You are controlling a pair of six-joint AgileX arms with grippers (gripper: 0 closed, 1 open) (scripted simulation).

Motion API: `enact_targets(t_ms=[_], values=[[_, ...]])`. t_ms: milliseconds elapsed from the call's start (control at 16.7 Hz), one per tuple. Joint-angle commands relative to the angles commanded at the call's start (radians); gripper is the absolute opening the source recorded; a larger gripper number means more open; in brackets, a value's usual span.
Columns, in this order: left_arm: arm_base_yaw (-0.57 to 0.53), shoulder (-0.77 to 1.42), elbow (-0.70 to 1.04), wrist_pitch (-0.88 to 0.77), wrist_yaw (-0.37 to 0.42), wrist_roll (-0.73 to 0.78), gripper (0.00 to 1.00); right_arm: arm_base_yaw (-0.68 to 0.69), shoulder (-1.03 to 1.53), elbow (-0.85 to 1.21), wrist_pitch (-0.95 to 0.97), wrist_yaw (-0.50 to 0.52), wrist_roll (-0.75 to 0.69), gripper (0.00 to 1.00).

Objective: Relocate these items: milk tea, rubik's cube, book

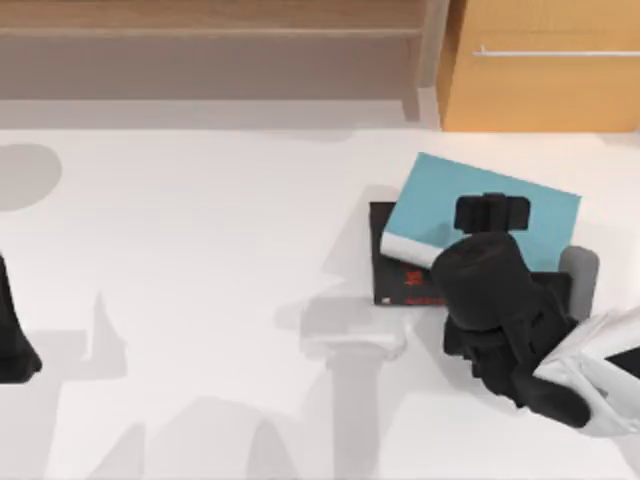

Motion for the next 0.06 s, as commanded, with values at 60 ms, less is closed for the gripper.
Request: enact_targets(t_ms=[60], values=[[0.000, 0.000, 0.000, 0.000, 0.000, 0.000, 1.00, 0.000, 0.000, 0.000, 0.000, 0.000, 0.000, 1.00]])
